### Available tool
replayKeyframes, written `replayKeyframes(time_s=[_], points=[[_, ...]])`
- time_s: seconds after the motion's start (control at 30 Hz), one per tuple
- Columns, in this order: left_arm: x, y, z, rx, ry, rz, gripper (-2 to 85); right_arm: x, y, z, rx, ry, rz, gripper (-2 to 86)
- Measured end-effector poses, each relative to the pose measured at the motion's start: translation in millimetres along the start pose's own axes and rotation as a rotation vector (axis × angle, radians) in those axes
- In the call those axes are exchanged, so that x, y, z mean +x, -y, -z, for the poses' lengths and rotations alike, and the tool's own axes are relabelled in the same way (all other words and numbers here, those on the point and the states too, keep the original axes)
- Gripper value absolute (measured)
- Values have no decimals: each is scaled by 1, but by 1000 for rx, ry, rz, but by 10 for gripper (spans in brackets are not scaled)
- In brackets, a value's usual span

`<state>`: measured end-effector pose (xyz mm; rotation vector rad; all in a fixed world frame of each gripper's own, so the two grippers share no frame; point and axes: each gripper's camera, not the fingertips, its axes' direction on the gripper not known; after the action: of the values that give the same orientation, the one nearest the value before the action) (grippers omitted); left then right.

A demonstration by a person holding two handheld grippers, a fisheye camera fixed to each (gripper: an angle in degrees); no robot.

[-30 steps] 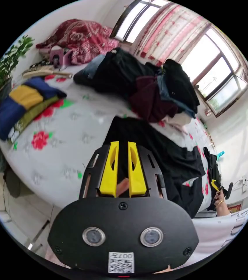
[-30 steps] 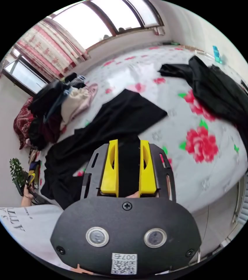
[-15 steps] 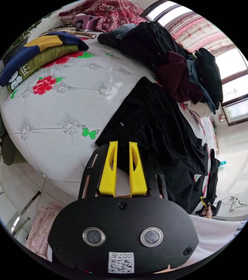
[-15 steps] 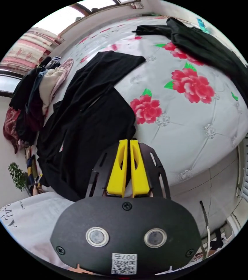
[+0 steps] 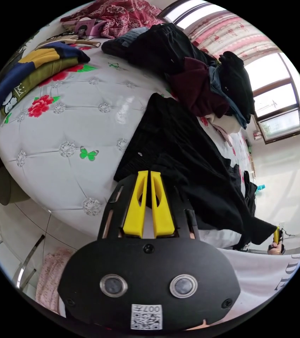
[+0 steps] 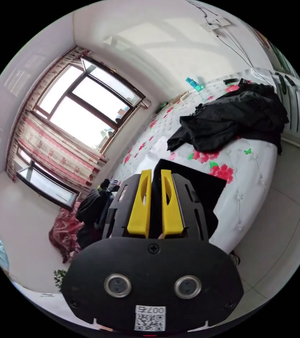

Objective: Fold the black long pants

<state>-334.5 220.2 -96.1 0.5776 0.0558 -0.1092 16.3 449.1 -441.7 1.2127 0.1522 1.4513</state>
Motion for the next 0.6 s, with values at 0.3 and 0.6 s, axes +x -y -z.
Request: replayKeyframes(time_s=[0.3,0.6], points=[[-17,-31,24,77,-10,46,-8,26,22,-202,-387,-381,335,54],[-33,-46,28,104,-15,163,-8,140,-26,-228,-658,-558,365,57]])
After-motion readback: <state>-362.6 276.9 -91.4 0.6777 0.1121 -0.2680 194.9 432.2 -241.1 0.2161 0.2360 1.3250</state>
